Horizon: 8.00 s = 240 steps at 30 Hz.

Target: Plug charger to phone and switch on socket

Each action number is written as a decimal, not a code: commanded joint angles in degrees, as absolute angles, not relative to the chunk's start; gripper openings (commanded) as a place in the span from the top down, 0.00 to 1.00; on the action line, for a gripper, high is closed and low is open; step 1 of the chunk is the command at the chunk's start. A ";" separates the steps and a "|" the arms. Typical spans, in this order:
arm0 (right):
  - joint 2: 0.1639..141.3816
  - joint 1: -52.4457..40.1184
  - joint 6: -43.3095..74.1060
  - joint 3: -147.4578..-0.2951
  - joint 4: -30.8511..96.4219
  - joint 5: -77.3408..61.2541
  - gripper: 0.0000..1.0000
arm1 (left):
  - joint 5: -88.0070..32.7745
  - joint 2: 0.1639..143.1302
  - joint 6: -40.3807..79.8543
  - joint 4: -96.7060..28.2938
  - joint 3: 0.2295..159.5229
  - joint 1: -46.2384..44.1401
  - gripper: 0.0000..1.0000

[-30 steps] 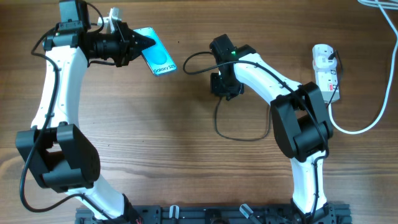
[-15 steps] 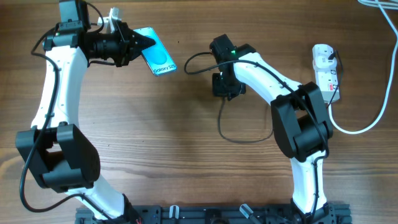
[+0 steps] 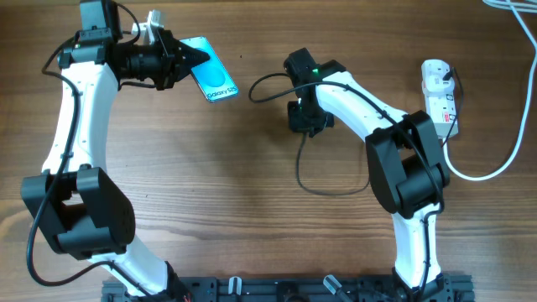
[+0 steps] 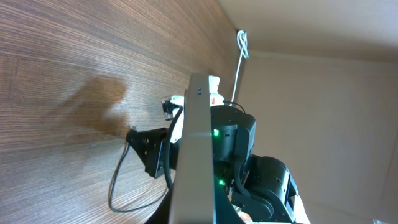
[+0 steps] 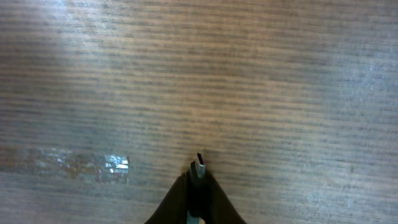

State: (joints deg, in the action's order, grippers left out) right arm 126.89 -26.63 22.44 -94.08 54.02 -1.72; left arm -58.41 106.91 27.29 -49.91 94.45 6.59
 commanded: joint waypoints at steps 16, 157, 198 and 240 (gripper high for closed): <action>128.03 -26.68 26.00 -92.14 56.88 -5.41 0.81 | -60.62 105.71 27.62 -49.60 95.15 6.55 0.96; 107.37 -23.59 6.42 -92.97 37.28 -75.90 0.95 | -90.35 105.71 18.15 -32.25 95.15 3.09 0.96; 107.37 -23.92 11.81 -92.97 35.44 -75.46 0.95 | -90.32 105.69 18.41 -31.20 95.15 3.11 0.96; 107.39 -24.47 24.62 -92.97 22.72 -71.75 0.95 | -90.35 105.69 22.94 -30.39 95.15 3.31 0.96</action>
State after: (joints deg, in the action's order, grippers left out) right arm 107.72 -25.96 23.46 -91.20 25.58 -76.09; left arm -84.36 106.91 23.09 -29.23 95.44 4.99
